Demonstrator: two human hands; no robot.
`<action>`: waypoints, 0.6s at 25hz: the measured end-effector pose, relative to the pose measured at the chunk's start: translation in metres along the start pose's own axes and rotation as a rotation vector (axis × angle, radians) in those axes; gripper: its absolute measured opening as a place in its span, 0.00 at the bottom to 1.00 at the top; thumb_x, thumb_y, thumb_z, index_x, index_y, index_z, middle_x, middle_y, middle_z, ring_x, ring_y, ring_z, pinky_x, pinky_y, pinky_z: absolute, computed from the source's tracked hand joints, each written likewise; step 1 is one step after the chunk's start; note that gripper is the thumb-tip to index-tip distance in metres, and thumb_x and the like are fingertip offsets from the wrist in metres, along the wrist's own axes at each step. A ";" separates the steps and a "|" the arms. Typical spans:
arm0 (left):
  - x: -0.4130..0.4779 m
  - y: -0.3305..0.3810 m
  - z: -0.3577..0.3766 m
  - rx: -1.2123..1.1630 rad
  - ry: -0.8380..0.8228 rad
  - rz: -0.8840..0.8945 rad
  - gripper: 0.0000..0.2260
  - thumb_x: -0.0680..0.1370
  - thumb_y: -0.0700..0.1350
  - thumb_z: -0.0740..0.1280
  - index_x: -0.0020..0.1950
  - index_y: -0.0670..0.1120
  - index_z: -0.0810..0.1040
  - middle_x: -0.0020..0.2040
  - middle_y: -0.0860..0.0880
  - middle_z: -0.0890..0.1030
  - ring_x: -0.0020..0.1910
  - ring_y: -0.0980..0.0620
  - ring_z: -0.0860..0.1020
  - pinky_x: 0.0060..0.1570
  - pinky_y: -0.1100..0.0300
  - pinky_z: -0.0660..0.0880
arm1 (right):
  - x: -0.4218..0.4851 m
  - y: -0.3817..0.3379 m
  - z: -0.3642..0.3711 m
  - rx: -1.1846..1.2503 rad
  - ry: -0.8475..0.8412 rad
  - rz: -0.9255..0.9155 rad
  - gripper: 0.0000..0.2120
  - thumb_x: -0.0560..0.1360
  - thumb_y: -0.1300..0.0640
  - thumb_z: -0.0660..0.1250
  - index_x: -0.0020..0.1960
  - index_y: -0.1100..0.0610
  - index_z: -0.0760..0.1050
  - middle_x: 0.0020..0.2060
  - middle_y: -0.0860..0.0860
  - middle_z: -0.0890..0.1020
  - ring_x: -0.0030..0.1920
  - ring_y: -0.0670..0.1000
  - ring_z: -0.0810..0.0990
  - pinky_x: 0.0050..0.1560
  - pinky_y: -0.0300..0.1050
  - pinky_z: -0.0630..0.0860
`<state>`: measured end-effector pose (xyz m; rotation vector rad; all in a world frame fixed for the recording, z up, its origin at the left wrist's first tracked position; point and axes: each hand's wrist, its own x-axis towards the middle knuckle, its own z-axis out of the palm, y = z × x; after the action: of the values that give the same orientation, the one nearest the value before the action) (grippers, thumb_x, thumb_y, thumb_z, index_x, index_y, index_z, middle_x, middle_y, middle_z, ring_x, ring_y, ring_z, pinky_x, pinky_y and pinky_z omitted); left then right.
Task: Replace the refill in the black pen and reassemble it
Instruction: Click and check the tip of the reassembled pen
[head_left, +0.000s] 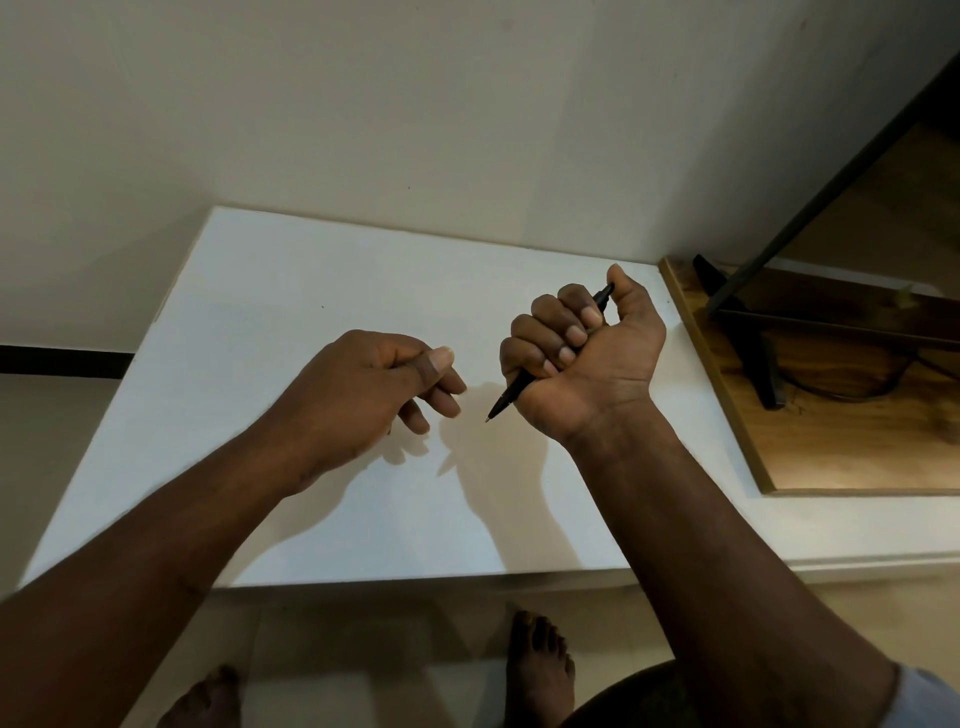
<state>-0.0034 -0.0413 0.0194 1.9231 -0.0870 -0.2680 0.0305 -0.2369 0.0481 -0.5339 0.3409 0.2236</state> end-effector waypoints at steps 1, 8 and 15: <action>0.000 0.000 0.000 -0.003 0.000 -0.002 0.14 0.84 0.57 0.62 0.47 0.60 0.87 0.44 0.58 0.89 0.38 0.56 0.85 0.41 0.57 0.73 | 0.000 -0.001 0.000 0.006 0.000 0.000 0.23 0.79 0.42 0.61 0.30 0.52 0.61 0.24 0.46 0.59 0.22 0.46 0.55 0.26 0.39 0.51; -0.001 0.000 0.007 0.008 -0.032 0.003 0.14 0.84 0.57 0.62 0.47 0.59 0.87 0.44 0.59 0.89 0.38 0.57 0.85 0.41 0.58 0.73 | 0.000 -0.007 0.002 0.005 -0.003 -0.017 0.22 0.79 0.43 0.60 0.30 0.52 0.61 0.25 0.46 0.59 0.22 0.46 0.55 0.24 0.39 0.53; -0.004 0.000 0.010 0.006 -0.053 0.022 0.14 0.84 0.57 0.62 0.47 0.60 0.86 0.44 0.59 0.89 0.38 0.57 0.85 0.41 0.58 0.73 | -0.001 -0.002 0.004 -0.012 -0.002 -0.047 0.22 0.79 0.44 0.60 0.31 0.52 0.61 0.25 0.46 0.59 0.22 0.46 0.55 0.23 0.39 0.53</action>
<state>-0.0094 -0.0498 0.0170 1.9197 -0.1443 -0.3037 0.0312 -0.2366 0.0521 -0.5527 0.3250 0.1812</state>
